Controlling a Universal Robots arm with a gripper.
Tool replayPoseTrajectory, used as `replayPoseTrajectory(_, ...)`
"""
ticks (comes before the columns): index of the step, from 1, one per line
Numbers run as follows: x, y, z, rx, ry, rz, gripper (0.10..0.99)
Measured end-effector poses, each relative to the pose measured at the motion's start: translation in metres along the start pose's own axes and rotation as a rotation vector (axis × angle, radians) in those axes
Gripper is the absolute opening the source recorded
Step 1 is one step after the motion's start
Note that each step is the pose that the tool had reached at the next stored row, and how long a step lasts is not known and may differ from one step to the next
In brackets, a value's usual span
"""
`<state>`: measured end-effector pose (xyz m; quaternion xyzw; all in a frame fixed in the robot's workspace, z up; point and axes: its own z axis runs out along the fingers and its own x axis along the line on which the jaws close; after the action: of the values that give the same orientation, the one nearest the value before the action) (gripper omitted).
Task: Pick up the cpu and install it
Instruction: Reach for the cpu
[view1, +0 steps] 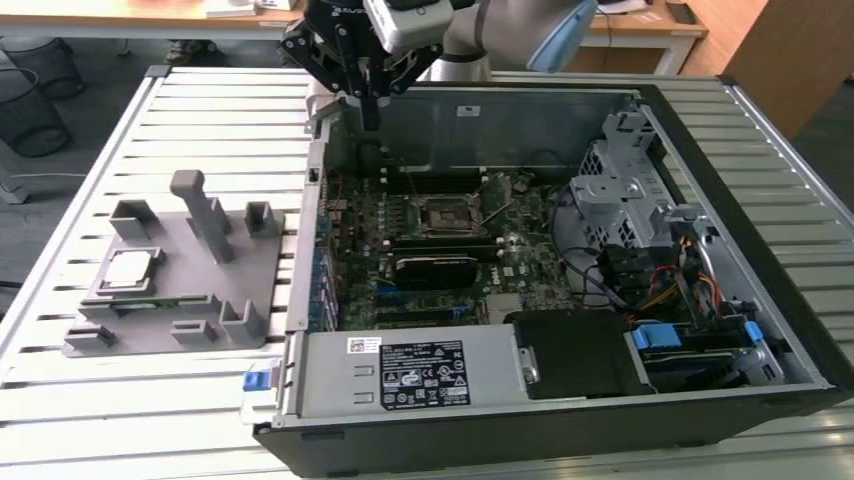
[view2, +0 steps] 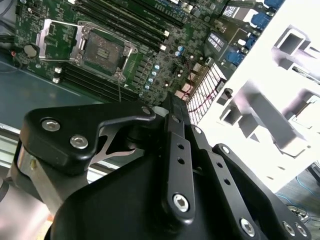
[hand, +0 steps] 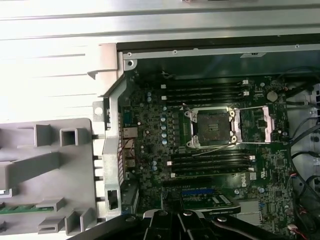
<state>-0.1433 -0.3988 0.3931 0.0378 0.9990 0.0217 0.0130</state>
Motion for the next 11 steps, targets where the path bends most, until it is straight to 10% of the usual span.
replayPoseTrajectory(11, 0.0142, -0.0011, -0.0001, 0.0, -0.0001, 0.0, 0.106)
